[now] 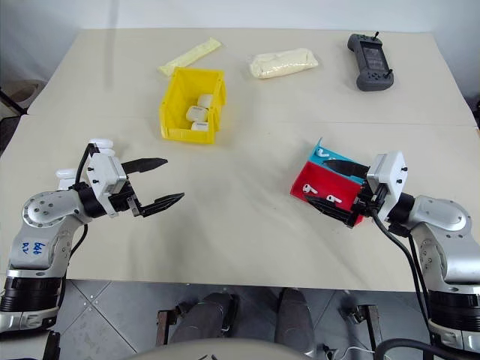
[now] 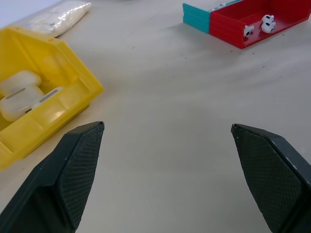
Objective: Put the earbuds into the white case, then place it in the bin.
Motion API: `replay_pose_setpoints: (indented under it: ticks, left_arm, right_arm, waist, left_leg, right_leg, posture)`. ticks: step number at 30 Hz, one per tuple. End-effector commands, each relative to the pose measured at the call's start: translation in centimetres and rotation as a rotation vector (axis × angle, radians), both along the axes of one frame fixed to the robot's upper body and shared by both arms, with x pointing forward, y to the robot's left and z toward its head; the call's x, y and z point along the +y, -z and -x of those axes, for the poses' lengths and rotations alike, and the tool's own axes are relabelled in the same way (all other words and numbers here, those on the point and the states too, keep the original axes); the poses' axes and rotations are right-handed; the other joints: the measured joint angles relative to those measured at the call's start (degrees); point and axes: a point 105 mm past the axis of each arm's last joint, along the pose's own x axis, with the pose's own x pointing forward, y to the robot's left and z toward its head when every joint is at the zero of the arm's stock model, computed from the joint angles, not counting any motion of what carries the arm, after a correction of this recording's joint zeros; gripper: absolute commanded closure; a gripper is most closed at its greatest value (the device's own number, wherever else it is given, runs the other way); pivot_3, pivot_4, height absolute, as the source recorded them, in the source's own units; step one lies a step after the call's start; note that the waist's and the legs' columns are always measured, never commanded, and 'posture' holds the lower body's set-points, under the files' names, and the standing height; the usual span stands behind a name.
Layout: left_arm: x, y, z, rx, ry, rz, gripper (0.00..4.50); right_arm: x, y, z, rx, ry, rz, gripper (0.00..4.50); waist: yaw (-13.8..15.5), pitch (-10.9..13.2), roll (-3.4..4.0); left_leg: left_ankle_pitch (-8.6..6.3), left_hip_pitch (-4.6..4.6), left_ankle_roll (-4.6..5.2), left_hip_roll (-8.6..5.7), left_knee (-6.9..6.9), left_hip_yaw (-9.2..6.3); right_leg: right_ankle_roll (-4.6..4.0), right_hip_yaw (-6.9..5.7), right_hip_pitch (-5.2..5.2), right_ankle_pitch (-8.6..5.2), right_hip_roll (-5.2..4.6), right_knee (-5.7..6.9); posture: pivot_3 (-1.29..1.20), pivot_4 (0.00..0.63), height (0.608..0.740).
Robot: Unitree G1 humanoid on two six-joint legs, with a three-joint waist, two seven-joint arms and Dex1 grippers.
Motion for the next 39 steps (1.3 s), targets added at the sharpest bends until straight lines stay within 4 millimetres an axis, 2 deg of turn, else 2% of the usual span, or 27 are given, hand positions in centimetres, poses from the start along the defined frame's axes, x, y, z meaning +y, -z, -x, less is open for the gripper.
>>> replay_pose_setpoints:
  ticks: [1, 9, 12, 16, 20, 24, 27, 30, 33, 36, 39]
  left_arm:
    - [-0.1, -0.7, -0.2, -0.053, -0.001, -0.012, 0.04]
    - [0.1, -1.0, -0.3, -0.059, -0.019, 0.018, 0.04]
    - [1.2, -1.2, -0.5, -0.065, -0.098, 0.054, 0.04]
    - [4.1, -1.0, -0.3, -0.052, -0.278, 0.089, 0.04]
    - [7.7, -0.3, 0.7, -0.038, -0.525, 0.151, 0.04]
    - [11.3, 1.2, 2.9, 0.002, -0.809, 0.204, 0.04]
    - [13.8, 2.2, 5.5, 0.052, -1.006, 0.25, 0.04]
    - [14.9, 2.8, 7.4, 0.106, -1.096, 0.301, 0.04]
    - [16.1, 3.5, 8.5, 0.173, -1.18, 0.312, 0.04]
    - [17.0, 3.6, 8.8, 0.221, -1.227, 0.332, 0.04]
    - [17.6, 3.2, 8.3, 0.278, -1.2, 0.29, 0.04]
  right_arm:
    - [-0.2, -0.8, 0.3, -0.039, -0.011, 0.014, 0.0]
    - [-0.4, -0.3, 0.3, -0.033, -0.022, 0.019, 0.0]
    - [-0.1, -0.2, 0.3, -0.031, -0.039, 0.01, 0.0]
    - [1.0, -0.3, 0.2, -0.056, -0.08, -0.014, 0.0]
    - [2.8, -0.7, -0.3, -0.109, -0.141, -0.026, 0.0]
    - [5.6, -1.8, -0.7, -0.171, -0.212, -0.084, 0.0]
    - [7.4, -2.7, -0.6, -0.227, -0.253, -0.134, 0.0]
    - [8.1, -2.7, -0.6, -0.244, -0.281, -0.128, 0.0]
    - [8.3, -2.8, -0.7, -0.253, -0.295, -0.115, 0.0]
    - [8.3, -2.9, -0.8, -0.254, -0.304, -0.106, 0.0]
    - [8.3, -2.8, -0.7, -0.242, -0.309, -0.097, 0.0]
  waist:
    - [0.0, 0.0, 0.0]
    - [-0.02, 0.0, 0.0]
    - [-0.07, 0.0, 0.0]
    - [-0.26, 0.0, 0.0]
    - [-0.79, 0.0, 0.0]
    - [-0.74, 0.01, -0.02]
    - [-0.63, 0.01, -0.04]
    - [-0.25, 0.01, -0.04]
    - [0.18, 0.01, -0.04]
    - [0.14, 0.01, -0.05]
    - [0.02, 0.01, -0.05]
  left_leg:
    - [0.0, 0.0, 0.0, 0.01, -0.01, 0.01]
    - [0.0, 0.02, 0.0, 0.05, -0.1, 0.06]
    - [0.0, 0.04, -0.01, 0.1, -0.16, 0.11]
    - [0.0, 0.1, -0.01, 0.17, -0.31, 0.22]
    - [0.0, 0.21, -0.04, 0.3, -0.55, 0.45]
    - [-0.02, 0.2, -0.1, 0.37, -0.56, 0.51]
    - [-0.05, 0.19, -0.15, 0.48, -0.55, 0.52]
    - [-0.1, 0.18, -0.24, 0.61, -0.55, 0.56]
    - [-0.1, 0.17, -0.28, 0.65, -0.53, 0.56]
    - [-0.07, 0.19, -0.33, 0.68, -0.52, 0.56]
    - [-0.09, 0.19, -0.37, 0.75, -0.54, 0.57]
  right_leg:
    - [0.0, 0.0, 0.0, 0.0, 0.0, -0.01]
    - [0.02, 0.03, -0.01, 0.01, 0.03, -0.09]
    - [0.04, 0.07, -0.01, 0.02, 0.08, -0.15]
    - [0.04, 0.16, -0.07, 0.02, 0.14, -0.2]
    - [0.05, 0.42, -0.17, 0.03, 0.28, -0.25]
    - [0.03, 0.55, -0.23, 0.04, 0.41, -0.23]
    - [0.01, 0.61, -0.25, 0.05, 0.55, -0.26]
    - [-0.02, 0.69, -0.3, 0.07, 0.72, -0.26]
    - [-0.05, 0.69, -0.32, 0.06, 0.75, -0.26]
    - [-0.08, 0.69, -0.32, 0.08, 0.78, -0.23]
    - [-0.11, 0.7, -0.34, 0.08, 0.84, -0.23]
  posture:
    - [0.0, 0.15, 0.74]
    - [0.0, 0.15, 0.74]
    - [0.0, 0.15, 0.74]
    - [0.0, 0.15, 0.74]
    - [0.0, 0.15, 0.74]
    - [0.0, 0.15, 0.74]
    - [0.0, 0.15, 0.74]
    - [0.0, 0.15, 0.74]
    - [0.0, 0.15, 0.74]
    - [0.0, 0.15, 0.74]
    - [0.0, 0.15, 0.74]
